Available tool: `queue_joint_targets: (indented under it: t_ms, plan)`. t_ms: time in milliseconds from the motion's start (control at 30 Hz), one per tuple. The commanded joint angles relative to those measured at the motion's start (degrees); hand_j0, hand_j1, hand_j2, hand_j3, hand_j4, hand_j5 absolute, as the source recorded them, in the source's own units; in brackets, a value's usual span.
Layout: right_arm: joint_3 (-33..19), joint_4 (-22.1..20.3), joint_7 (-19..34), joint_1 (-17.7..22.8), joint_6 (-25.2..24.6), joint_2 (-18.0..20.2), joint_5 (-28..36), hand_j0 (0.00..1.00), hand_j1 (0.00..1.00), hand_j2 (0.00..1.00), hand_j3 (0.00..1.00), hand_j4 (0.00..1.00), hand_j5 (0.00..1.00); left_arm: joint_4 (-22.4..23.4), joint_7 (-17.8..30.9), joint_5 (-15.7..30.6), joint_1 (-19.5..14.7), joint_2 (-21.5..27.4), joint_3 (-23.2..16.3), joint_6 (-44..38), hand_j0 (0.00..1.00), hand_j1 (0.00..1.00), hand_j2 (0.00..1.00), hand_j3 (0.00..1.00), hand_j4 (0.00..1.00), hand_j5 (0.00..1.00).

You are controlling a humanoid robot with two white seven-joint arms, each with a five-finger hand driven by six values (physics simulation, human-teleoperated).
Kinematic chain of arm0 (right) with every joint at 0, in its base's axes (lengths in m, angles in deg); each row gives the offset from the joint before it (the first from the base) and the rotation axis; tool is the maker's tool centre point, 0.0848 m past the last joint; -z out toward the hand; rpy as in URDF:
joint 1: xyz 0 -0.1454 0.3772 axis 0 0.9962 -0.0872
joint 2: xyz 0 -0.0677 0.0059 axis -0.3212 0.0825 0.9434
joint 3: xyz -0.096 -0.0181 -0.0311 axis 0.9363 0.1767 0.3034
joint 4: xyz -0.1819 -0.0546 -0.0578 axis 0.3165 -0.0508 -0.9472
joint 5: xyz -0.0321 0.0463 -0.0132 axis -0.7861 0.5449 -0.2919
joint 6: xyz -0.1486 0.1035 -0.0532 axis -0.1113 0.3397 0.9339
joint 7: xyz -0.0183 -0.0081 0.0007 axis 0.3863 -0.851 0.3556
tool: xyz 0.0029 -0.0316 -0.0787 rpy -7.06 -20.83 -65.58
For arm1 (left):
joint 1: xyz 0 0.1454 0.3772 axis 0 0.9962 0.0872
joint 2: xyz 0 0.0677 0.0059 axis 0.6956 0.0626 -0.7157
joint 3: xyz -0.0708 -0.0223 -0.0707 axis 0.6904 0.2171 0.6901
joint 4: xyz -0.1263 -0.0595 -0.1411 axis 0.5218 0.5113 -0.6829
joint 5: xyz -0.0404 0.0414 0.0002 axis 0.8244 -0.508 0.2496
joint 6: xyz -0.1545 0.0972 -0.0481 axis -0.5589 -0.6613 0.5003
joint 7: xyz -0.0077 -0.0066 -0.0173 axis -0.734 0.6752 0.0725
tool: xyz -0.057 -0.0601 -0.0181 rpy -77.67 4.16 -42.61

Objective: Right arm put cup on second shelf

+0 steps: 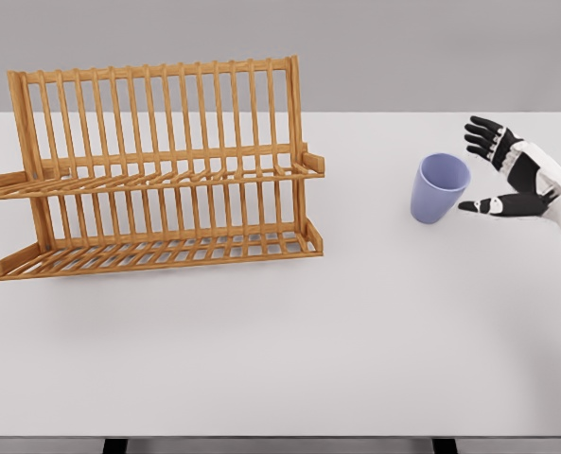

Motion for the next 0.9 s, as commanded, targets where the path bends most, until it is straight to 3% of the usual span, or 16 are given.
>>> queue_joint_targets:
  t_ms: [0, 867]
  plan:
    - [-0.04, 1.09, 0.0, 0.0, -0.07, -0.01, 0.39, 1.0, 1.0, 1.0, 1.0, 1.0, 1.0, 0.02, 0.02, -0.02, 0.0, 0.0, -0.01, -0.02, 1.0, 1.0, 1.0, 1.0, 1.0, 1.0]
    - [2.69, 6.89, 0.0, -2.9, 0.19, -2.83, -0.14, 1.0, 1.0, 1.0, 1.0, 1.0, 1.0, 0.02, 0.02, -0.02, 0.0, 0.0, -0.01, -0.02, 1.0, 1.0, 1.0, 1.0, 1.0, 1.0]
